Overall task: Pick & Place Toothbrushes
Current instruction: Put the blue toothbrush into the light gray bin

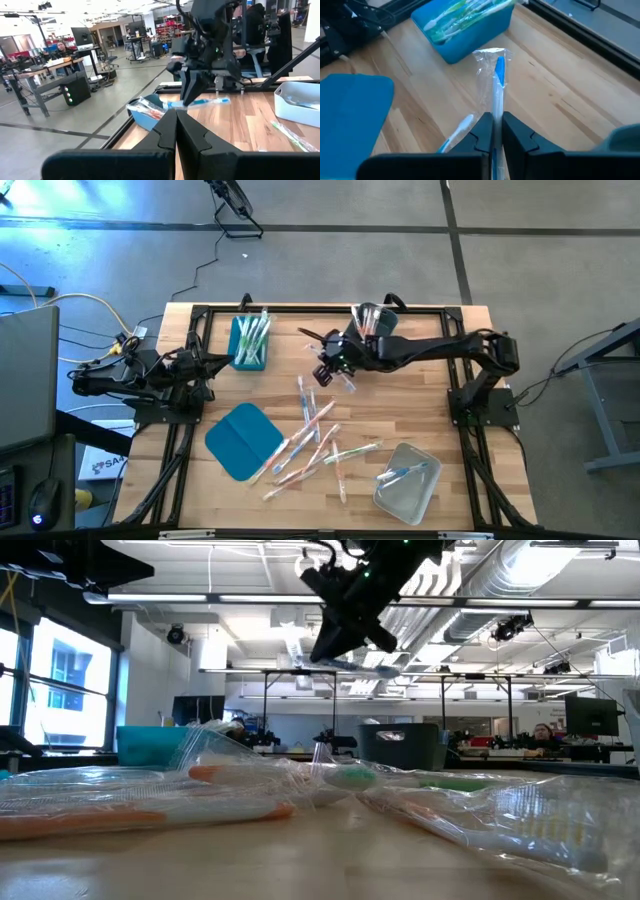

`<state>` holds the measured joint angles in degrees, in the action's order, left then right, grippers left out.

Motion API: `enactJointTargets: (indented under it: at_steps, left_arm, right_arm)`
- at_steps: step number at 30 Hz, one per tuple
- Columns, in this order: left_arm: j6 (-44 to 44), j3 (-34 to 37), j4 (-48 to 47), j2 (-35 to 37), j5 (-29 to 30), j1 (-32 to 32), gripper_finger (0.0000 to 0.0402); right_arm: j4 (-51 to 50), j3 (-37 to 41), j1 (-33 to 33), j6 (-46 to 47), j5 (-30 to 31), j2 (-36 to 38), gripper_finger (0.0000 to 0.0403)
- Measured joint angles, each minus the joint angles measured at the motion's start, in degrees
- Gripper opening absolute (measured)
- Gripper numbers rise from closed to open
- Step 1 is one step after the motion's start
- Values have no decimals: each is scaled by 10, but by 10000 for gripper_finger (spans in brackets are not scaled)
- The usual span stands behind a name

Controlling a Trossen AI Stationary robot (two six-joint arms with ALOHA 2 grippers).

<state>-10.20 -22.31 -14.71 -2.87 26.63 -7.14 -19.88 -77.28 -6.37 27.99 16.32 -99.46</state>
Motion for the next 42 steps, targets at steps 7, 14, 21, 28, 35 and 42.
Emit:
enactJointTargets:
  at_steps: [7, 14, 21, 28, 35, 42]
  left_arm:
    - [0, 0, 0, 0, 0, 0, 0]
    - [0, 0, 0, 0, 0, 0, 0]
    - [0, 0, 0, 0, 0, 0, 0]
    - [0, 0, 0, 0, 0, 0, 0]
    - [0, 0, 0, 0, 0, 0, 0]
    - [0, 0, 0, 0, 0, 0, 0]
  right_arm:
    - [-37, 0, 0, 0, -9, 39, 17]
    - [-72, 0, 0, 7, -27, 69, 17]
    - [-114, 0, 11, 46, -34, 101, 17]
    - [-215, 0, 48, 164, -31, 127, 17]
    - [-320, 0, 106, 306, -48, 140, 17]
    - [-374, 0, 177, 414, -49, 140, 17]
